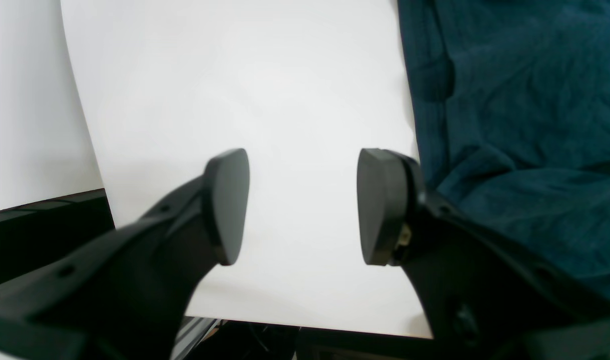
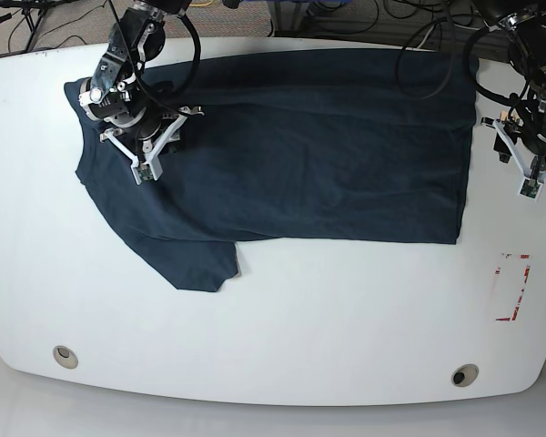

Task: Layout the t-shirt on the table in an organized manner, then fold the t-shirt properly
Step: 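Lower the right gripper and pinch the shirt fabric near the sleeve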

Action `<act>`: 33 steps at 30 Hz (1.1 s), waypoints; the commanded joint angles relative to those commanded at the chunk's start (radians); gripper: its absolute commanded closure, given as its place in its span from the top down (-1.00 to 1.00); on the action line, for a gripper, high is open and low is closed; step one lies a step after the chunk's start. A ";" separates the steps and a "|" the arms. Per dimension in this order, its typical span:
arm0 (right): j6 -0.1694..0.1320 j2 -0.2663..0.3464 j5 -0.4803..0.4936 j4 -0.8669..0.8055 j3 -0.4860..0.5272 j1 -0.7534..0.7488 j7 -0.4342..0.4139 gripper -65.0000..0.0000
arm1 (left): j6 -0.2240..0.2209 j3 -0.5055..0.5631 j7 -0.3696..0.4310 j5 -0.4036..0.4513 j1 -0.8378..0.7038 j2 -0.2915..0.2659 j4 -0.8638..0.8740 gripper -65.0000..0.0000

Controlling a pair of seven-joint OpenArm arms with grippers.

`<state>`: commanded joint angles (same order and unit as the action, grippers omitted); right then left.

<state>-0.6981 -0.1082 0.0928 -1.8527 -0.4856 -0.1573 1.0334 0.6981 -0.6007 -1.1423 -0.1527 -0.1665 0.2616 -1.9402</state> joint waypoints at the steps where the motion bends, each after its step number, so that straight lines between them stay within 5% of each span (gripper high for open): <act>1: 0.000 0.000 0.000 0.000 0.000 0.000 0.000 -0.88 | 0.000 0.000 0.000 0.000 0.000 0.000 0.000 -0.02; 7: 0.000 0.000 0.000 0.000 -0.003 -0.002 0.000 -0.65 | 0.000 0.000 0.000 -0.002 0.000 0.000 0.000 -0.02; 12: 0.000 0.000 0.000 -0.005 -0.003 -0.005 0.000 -0.16 | 0.000 0.000 0.000 -0.002 0.000 0.000 0.000 -0.02; 16: 0.000 0.000 0.000 0.000 -0.005 -0.005 0.000 0.06 | 0.000 0.000 0.000 -0.002 0.000 0.000 0.000 -0.02; 33: 0.000 0.000 0.000 0.035 -0.005 -0.002 0.000 -0.18 | 0.000 0.000 0.000 -0.003 0.000 0.000 0.000 -0.02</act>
<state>-0.6981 -0.1082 0.0928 -1.8174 -0.4902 -0.1588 1.0334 0.6981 -0.6007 -1.1423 -0.1557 -0.1665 0.2616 -1.9402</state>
